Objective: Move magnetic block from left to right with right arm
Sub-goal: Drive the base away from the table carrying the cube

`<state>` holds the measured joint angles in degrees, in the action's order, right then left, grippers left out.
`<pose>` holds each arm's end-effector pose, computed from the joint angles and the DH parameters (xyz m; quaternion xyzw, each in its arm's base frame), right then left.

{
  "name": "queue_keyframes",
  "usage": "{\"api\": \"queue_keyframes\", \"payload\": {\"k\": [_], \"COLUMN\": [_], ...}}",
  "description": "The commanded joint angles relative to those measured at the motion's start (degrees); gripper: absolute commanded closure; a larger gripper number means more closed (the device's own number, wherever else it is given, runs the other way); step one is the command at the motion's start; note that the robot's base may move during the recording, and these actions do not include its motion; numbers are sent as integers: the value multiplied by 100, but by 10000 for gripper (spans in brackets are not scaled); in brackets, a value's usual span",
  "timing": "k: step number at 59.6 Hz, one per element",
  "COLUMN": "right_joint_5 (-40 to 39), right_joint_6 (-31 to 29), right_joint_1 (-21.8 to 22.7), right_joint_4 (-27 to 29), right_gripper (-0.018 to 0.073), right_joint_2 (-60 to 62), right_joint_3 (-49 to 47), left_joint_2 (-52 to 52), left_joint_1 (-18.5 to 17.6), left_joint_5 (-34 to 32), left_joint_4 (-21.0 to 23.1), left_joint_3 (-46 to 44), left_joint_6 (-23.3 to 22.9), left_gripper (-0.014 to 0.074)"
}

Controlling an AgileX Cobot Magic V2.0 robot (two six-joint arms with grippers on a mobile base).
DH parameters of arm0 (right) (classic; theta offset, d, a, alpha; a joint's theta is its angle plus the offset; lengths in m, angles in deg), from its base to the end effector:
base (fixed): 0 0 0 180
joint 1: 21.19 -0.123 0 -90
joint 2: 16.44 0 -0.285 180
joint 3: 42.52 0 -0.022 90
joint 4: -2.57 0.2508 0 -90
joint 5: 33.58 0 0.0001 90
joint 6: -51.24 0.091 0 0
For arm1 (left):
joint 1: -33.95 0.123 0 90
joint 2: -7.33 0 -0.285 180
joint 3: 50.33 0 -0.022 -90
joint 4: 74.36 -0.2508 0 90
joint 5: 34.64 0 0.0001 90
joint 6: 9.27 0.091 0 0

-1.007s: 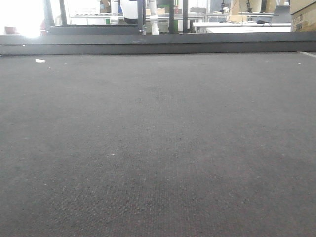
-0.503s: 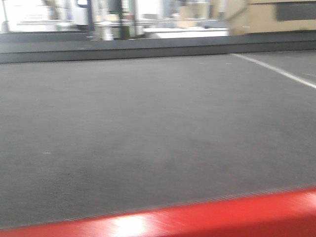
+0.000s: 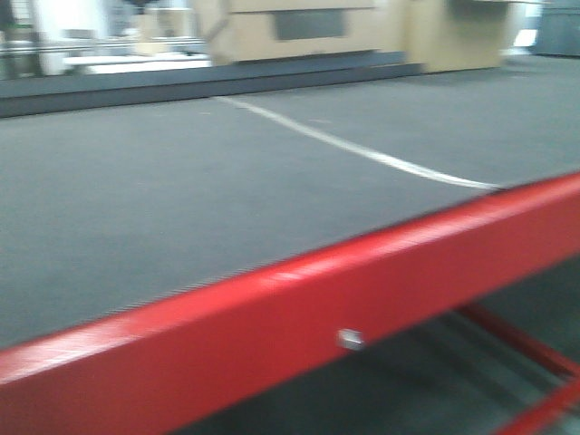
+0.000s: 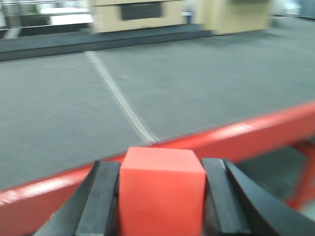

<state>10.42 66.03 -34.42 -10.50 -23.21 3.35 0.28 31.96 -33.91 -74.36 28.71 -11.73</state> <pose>-0.0042 -0.0157 0.3170 0.0015 0.7421 0.0498 0.6685 0.0567 -0.0020 0.2020 -0.0028 0.6872 -0.0282 0.7259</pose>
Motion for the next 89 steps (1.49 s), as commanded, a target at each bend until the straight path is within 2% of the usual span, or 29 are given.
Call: {"api": "queue_keyframes", "payload": {"k": [1,89], "right_joint_5": [-527,-527], "right_joint_6": [-50,-50], "right_joint_1": [29,29], "right_joint_4": [-141,-141], "right_gripper": [334,334], "right_joint_2": [-22,-22], "right_joint_3": [-149,-149], "left_joint_2": [77,77], "left_joint_1": [6,6], "left_joint_5": [-507,-507], "left_joint_4": [0,0], "left_joint_3": [59,59], "left_joint_6": [-25,-25], "left_gripper": [713,713]}}
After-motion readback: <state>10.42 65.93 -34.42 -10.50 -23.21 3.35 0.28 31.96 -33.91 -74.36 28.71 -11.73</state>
